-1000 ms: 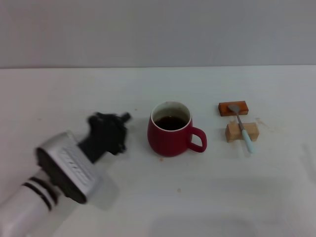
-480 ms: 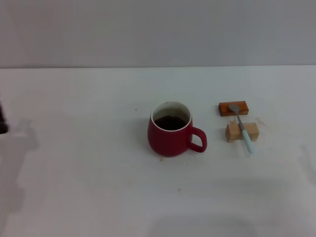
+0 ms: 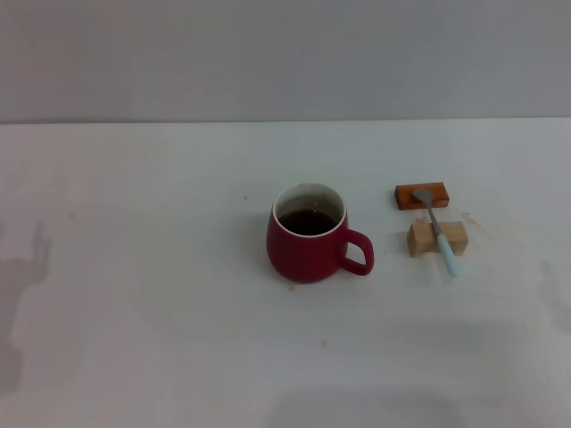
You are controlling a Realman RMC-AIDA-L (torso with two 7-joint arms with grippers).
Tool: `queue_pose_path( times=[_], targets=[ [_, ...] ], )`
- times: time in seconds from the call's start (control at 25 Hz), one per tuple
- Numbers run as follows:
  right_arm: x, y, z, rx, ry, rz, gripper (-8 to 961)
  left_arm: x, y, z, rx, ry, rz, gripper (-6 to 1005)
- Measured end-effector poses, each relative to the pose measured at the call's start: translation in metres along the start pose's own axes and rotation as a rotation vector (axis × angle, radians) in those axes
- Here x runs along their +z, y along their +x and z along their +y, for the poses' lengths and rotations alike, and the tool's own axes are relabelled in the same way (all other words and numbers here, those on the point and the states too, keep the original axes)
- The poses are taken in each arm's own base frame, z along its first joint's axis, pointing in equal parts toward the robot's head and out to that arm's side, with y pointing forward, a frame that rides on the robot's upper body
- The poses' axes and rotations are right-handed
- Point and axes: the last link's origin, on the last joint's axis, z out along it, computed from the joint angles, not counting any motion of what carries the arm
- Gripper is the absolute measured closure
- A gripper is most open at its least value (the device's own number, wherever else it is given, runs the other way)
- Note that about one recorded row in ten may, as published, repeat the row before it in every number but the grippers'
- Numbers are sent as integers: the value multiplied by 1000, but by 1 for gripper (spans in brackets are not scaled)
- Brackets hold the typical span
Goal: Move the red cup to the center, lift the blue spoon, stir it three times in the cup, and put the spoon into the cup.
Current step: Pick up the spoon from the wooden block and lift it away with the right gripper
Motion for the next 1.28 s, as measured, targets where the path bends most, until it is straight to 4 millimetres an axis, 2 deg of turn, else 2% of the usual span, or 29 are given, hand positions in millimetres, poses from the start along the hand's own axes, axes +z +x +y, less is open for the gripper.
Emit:
queue_pose_path(
  times=[0.08, 0.48, 0.92, 1.28],
  targets=[
    [-1, 3, 1, 1, -3, 19, 174, 1, 1, 0, -2, 0, 3, 470],
    [2, 21, 7, 12, -38, 139, 173, 2, 3, 1, -15, 2, 18, 137],
    [5, 46, 12, 32, -38, 299, 171, 4, 2, 1, -16, 5, 11, 137],
    [15, 71, 38, 65, -155, 438, 170, 8, 4, 4, -17, -8, 18, 137]
  ],
)
